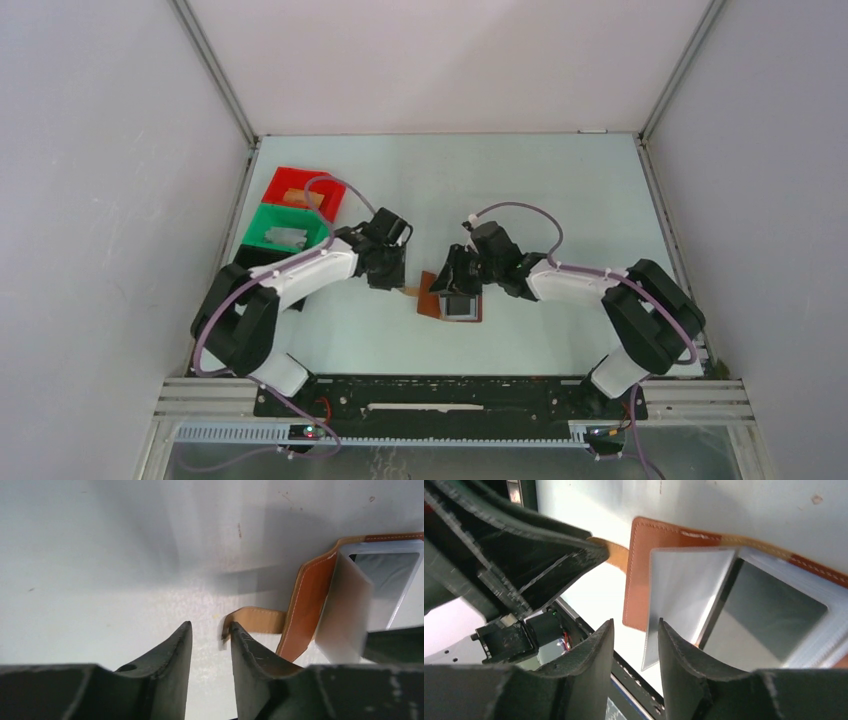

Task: Take the credit cards out of the card holder
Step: Open the card holder at the center of the board.

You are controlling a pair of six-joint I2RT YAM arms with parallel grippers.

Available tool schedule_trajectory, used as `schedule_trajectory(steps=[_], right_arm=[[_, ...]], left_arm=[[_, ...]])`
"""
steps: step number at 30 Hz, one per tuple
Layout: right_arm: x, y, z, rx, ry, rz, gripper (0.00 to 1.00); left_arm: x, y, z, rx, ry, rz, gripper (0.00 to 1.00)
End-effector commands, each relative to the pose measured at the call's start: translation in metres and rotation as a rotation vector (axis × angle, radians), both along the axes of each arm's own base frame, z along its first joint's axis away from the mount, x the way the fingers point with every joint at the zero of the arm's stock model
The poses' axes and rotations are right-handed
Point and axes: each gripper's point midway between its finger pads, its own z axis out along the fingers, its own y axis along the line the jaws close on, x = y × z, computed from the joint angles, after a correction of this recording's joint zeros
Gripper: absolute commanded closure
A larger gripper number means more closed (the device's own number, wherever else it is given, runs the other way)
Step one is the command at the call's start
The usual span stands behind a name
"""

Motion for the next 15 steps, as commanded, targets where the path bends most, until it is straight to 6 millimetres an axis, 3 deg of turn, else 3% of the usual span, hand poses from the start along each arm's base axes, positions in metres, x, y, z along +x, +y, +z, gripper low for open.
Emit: schedule_trajectory(steps=[1,4,7,11,15], right_arm=[[0.015,0.021,0.01,0.053,-0.018,-0.006,0.56],[0.019,0.029,0.004,0.051,0.008,-0.007,0.57],[0.02,0.034,-0.005,0.039,0.033,-0.008,0.57],[0.024,0.035,-0.023,-0.001,0.065,-0.015,0.59],[0.024,0.037,-0.03,-0.015,0.086,-0.003,0.6]], left_arm=[[0.015,0.031,0.047,0.103,-0.133,0.04,0.6],[0.028,0.055,0.082,0.152,-0.238,0.122,0.6],[0.035,0.064,0.118,0.099,-0.338,0.186,0.6],[0.034,0.041,0.144,-0.06,-0.388,0.151,0.59],[0.026,-0.002,0.143,-0.285,-0.356,0.053,0.63]])
